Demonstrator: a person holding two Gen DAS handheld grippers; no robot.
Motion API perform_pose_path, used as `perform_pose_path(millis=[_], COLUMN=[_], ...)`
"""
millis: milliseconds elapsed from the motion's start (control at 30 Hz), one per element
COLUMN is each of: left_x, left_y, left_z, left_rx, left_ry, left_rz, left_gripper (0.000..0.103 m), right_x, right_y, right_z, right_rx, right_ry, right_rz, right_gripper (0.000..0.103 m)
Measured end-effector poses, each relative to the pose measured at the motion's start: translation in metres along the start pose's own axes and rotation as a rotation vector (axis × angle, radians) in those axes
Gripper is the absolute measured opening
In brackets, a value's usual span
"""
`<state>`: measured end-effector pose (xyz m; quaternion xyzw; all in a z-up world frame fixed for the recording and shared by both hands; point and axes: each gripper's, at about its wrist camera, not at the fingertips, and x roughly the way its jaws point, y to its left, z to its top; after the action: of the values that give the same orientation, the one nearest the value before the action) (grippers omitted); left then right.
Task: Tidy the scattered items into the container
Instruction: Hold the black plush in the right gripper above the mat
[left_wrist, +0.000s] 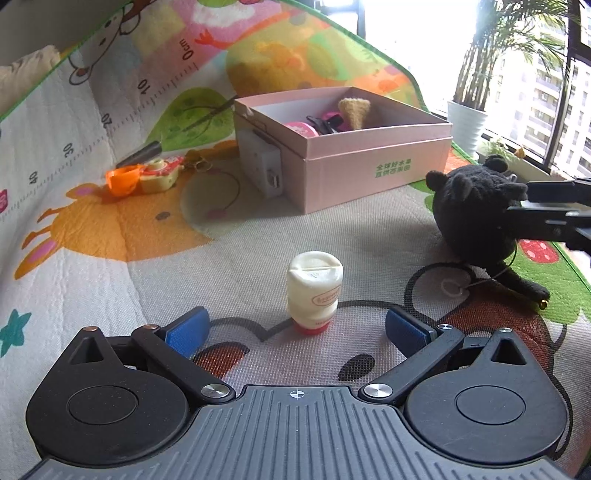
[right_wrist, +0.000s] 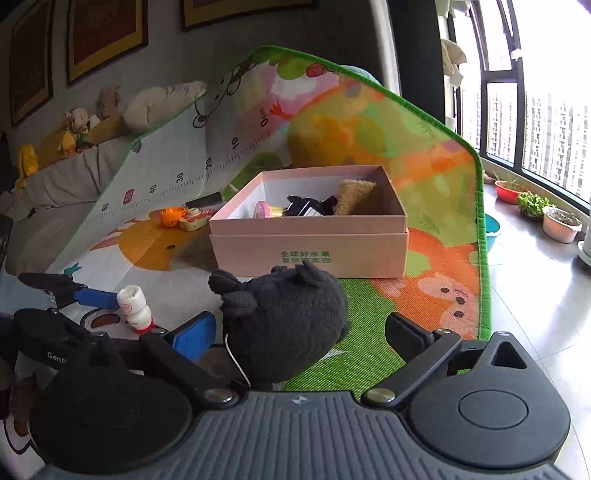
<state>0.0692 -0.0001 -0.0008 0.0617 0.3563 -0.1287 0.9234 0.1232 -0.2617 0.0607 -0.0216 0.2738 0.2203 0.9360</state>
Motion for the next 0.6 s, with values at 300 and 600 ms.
perform_pose_path(millis=[300, 600], left_x=[0.000, 0.001], left_y=[0.000, 0.001], left_z=[0.000, 0.000], left_rx=[-0.001, 0.000], left_ry=[0.000, 0.000], left_rz=[0.000, 0.001], left_gripper=[0.103, 0.103], right_x=[0.044, 0.029], right_y=[0.015, 0.013], right_z=[0.009, 0.002], right_rx=[-0.057, -0.045], right_ry=[0.046, 0.037], right_rz=[0.007, 0.013], right_gripper=[0.093, 0.082])
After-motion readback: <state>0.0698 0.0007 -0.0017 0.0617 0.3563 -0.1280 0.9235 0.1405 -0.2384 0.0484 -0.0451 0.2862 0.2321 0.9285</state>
